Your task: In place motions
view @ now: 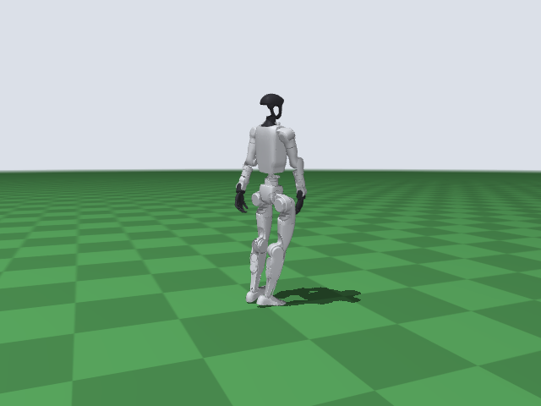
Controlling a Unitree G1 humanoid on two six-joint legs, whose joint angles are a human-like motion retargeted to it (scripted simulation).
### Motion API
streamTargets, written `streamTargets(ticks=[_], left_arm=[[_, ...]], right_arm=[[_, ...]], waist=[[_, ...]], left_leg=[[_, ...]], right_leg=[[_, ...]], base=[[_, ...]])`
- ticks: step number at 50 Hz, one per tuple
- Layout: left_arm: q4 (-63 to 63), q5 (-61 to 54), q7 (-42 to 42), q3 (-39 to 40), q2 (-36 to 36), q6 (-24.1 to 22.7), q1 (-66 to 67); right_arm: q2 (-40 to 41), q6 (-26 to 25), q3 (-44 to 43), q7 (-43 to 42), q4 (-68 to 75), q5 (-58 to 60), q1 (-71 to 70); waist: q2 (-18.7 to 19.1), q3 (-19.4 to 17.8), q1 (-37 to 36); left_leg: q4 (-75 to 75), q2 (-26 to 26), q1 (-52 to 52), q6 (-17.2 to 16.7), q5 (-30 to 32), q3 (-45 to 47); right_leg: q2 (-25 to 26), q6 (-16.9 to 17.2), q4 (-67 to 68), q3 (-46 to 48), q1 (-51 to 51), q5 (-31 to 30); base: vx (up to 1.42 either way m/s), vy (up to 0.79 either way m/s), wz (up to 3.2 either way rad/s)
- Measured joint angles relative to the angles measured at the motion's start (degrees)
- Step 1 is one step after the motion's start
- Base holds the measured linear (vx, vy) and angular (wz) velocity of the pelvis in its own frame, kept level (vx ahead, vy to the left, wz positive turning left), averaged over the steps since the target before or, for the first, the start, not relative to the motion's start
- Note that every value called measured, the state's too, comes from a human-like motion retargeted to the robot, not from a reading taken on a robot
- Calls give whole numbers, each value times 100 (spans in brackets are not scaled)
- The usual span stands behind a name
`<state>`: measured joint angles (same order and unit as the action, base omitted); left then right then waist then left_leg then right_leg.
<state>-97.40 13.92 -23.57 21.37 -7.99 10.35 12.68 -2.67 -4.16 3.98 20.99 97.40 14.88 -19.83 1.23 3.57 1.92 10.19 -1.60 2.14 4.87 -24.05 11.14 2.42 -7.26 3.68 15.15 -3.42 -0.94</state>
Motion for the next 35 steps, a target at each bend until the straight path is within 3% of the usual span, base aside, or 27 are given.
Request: streamTargets(ticks=[4, 5, 10, 19, 23, 27, 31, 35], left_arm=[[49, 25, -35, 108, -123, -43, -294], [78, 18, -27, 114, -165, -51, -409], [15, -69, 132, -152, -320, -31, -896], [0, 48, 107, -834, -205, 339, -1485], [0, -374, -189, -1306, -42, 657, -1839], [0, -1201, -324, -1171, 310, 364, -2757], [167, -1247, -417, -1009, 463, 95, -3816], [656, -1207, -397, -1157, 494, -85, -4327]], right_arm=[[58, -87, 132, -2, 0, -61, 102], [53, -44, 122, 6, 0, -74, 57], [-74, 142, 151, 72, -394, 0, 211], [-205, 226, 89, -84, -1270, 557, 1254], [-257, 200, -281, -267, -1203, 567, 1949], [-428, 13, -587, -358, -806, 246, 2433], [-676, -258, -838, -403, -294, 61, 2800], [-793, -663, -1134, -417, 0, 113, 3232]], waist=[[60, 109, 469], [23, 101, 540], [-41, 125, 399], [-32, -17, 355], [83, -300, 314], [280, -708, 539], [245, -838, 1141], [345, -761, 1476]], left_leg=[[-623, 284, 130, -636, 395, 303], [-661, 321, 161, -614, 367, 718], [-574, 29, -24, -317, 284, 118], [-574, 8, 129, -121, 152, 228], [-601, 201, 376, -75, 159, 401], [-588, 465, 484, -76, 209, 441], [-698, 367, 491, 29, 274, 566], [-711, 613, 295, -18, 408, 596]], right_leg=[[24, 89, -30, 233, 49, 6], [-30, 122, -31, 292, 82, 5], [-157, 236, -69, 267, 133, -39], [-288, 212, 733, 203, 311, 246], [-358, -57, 1982, 184, 684, -458], [-465, -555, 3866, 146, 1655, -1640], [-1456, -765, 6002, 668, 2716, -706], [-1227, -585, 6767, 445, 3628, -638]], base=[[4, 5, 53], [-9, 11, 43], [4, 16, 1], [6, 16, -18], [6, 14, -34], [-13, 14, 1], [-9, 17, 66], [-2, -5, 21]])
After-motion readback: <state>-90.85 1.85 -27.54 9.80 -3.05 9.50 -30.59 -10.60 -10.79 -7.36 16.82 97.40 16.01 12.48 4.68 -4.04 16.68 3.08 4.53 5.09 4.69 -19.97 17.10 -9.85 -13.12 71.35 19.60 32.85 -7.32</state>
